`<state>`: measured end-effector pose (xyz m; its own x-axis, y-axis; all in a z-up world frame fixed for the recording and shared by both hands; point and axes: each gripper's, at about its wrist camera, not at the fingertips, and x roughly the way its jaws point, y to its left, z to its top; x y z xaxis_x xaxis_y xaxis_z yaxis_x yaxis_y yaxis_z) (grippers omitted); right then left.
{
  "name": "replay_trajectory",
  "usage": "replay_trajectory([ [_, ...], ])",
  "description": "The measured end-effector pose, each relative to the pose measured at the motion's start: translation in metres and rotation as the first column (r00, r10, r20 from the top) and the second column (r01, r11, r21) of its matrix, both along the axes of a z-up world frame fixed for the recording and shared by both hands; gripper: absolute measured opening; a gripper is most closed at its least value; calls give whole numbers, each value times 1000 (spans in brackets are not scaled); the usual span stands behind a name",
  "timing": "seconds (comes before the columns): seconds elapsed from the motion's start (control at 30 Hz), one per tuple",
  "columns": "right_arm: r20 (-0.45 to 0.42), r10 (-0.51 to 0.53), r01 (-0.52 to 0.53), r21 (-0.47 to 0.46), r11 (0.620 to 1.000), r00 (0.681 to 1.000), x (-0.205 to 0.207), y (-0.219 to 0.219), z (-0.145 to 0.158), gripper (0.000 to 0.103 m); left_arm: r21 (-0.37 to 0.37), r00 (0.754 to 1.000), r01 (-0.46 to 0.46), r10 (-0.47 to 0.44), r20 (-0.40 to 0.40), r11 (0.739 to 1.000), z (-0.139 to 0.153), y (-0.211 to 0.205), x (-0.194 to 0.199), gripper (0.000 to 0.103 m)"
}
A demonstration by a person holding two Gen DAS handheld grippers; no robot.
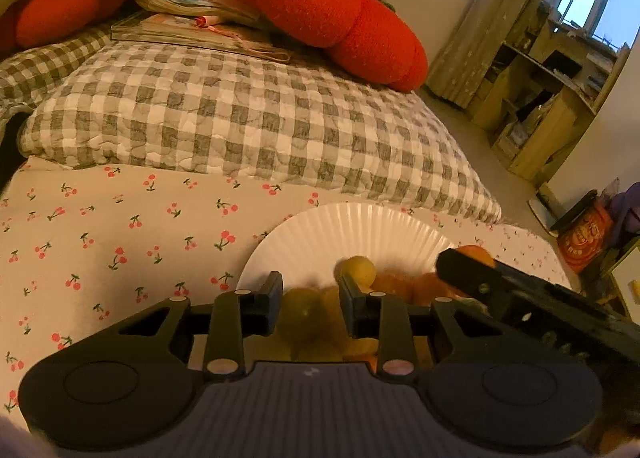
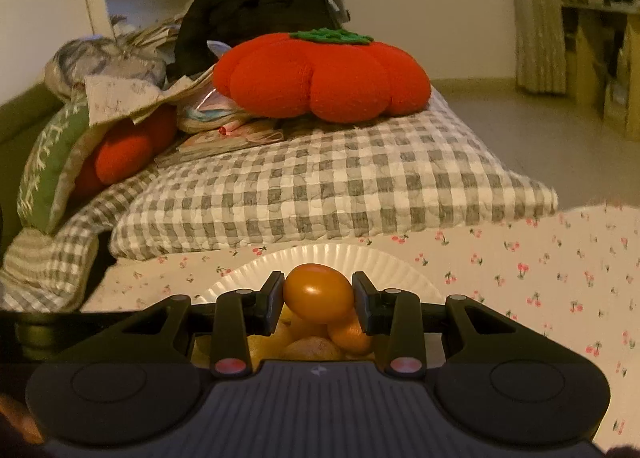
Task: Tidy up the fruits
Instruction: 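Open both grippers onto the plate and withdraw from it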
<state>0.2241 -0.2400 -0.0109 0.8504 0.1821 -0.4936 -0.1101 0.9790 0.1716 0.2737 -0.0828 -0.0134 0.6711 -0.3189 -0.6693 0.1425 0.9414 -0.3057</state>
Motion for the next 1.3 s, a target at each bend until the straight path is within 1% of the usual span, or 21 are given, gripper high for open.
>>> replay_trajectory([
  [0.2,5,-1,2,-116,993,1000,13,9,-13,33,-16,1000,3,-3,3,1000,-3,-1,6,16],
  [0.3,14,12,-10,-139,990,1000,15,12,-14,33,-38,1000,-2,2,-3,999,-4,2,8,16],
  [0.4,-4,33,-33,-89,995,999,17,9,-15,35,-51,1000,-10,9,-7,999,-4,4,7,16],
  [0.53,-25,39,-38,23,999,999,16,0,-14,37,-41,1000,-13,13,-4,999,0,4,3,19],
  [0.57,-29,33,-32,52,998,999,16,-3,-13,37,-36,1000,-20,20,-3,999,1,5,2,22],
  [0.7,-33,-4,8,116,993,999,12,-15,-8,40,-29,999,-45,45,8,999,9,8,-3,34],
  [0.73,-34,-11,16,127,992,999,11,-17,-8,40,-27,999,-47,47,12,999,11,9,-5,36],
  [0.8,-37,-26,31,140,990,999,7,-20,-5,40,-11,999,-47,47,16,999,14,8,-9,41],
  [0.93,-43,-41,47,135,990,998,4,-19,-1,42,50,999,-43,42,25,998,18,5,-18,45],
  [1.03,-44,-46,51,111,993,998,-2,-14,2,43,82,999,-46,45,19,996,18,4,-26,49],
  [1.1,-39,-46,49,85,995,998,-8,-11,5,43,107,999,-48,46,19,993,18,3,-31,55],
  [1.2,-38,-49,52,71,996,998,-16,-8,9,43,147,998,-55,52,28,988,20,1,-38,60],
  [1.27,-41,-52,55,57,997,998,-22,-7,9,45,169,998,-59,54,32,984,22,0,-44,62],
  [1.3,-41,-56,58,44,997,998,-25,-6,9,48,179,998,-62,57,31,982,22,-1,-46,63],
])
